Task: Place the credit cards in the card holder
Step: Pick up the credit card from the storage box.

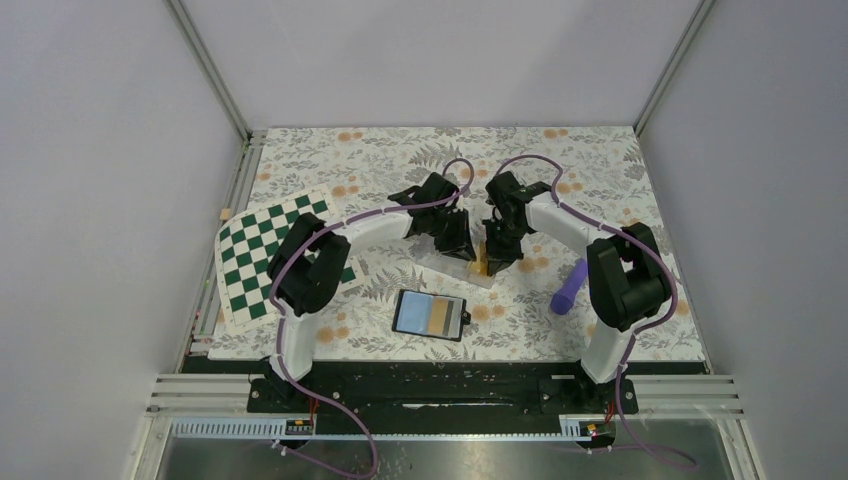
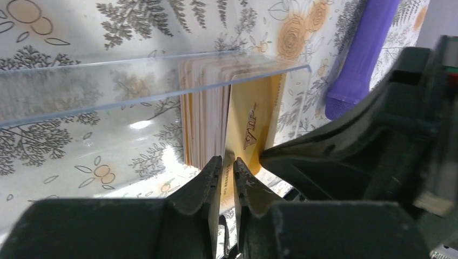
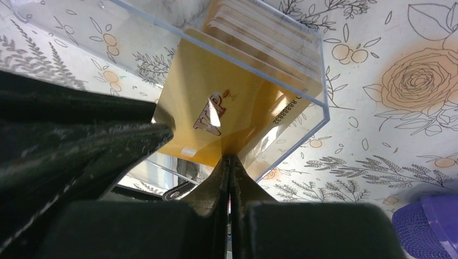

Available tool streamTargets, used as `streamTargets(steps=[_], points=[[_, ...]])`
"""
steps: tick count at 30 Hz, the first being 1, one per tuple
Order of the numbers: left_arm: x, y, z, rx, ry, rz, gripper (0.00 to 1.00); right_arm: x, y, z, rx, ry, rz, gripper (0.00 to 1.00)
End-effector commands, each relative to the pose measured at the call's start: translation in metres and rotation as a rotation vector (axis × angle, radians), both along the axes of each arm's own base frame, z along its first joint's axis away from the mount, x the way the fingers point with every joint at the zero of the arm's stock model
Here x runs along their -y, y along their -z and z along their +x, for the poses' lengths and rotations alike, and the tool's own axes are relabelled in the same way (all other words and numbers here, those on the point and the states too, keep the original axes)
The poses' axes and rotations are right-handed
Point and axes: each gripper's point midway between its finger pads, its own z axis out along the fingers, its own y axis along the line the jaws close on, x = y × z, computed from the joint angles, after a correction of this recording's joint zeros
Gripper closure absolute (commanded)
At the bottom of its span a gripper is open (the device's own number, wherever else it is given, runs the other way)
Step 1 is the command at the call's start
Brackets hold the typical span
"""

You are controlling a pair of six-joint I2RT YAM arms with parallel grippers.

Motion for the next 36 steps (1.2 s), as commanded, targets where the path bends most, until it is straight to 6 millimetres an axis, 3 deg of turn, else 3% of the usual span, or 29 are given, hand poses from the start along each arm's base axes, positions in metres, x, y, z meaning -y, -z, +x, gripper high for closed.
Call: streamTargets(steps=[1, 8, 12, 17, 20, 25, 32, 36], points=[[0.029, -0.054, -0.019, 0.088, 0.074, -0.136, 0.86, 0.003, 0.008, -0.007, -0.015, -0.017, -0.026, 1.00], [0.030, -0.051, -0.026, 0.092, 0.088, -0.123, 0.84, 0.002, 0.006, -0.007, -0.013, -0.015, -0.017, 1.00], [0.030, -0.036, -0.032, 0.069, 0.103, -0.066, 0.84, 0.002, 0.006, -0.008, -0.013, -0.015, -0.016, 1.00], [0.021, -0.029, -0.028, 0.089, 0.076, 0.008, 0.91, 0.002, -0.001, -0.007, 0.010, -0.014, -0.008, 1.00], [0.019, -0.031, -0.024, 0.099, 0.064, 0.019, 0.99, 0.002, -0.006, -0.006, 0.024, -0.014, -0.003, 0.98], [0.016, -0.051, -0.013, 0.137, 0.025, -0.009, 1.00, 0.001, -0.025, -0.004, 0.069, -0.016, 0.023, 0.94], [-0.008, -0.126, -0.007, 0.314, -0.052, -0.076, 1.00, 0.000, -0.098, 0.001, 0.272, -0.009, 0.113, 0.58], [-0.037, -0.142, -0.021, 0.357, -0.111, -0.098, 1.00, -0.002, -0.136, -0.008, 0.352, -0.012, 0.194, 0.36]])
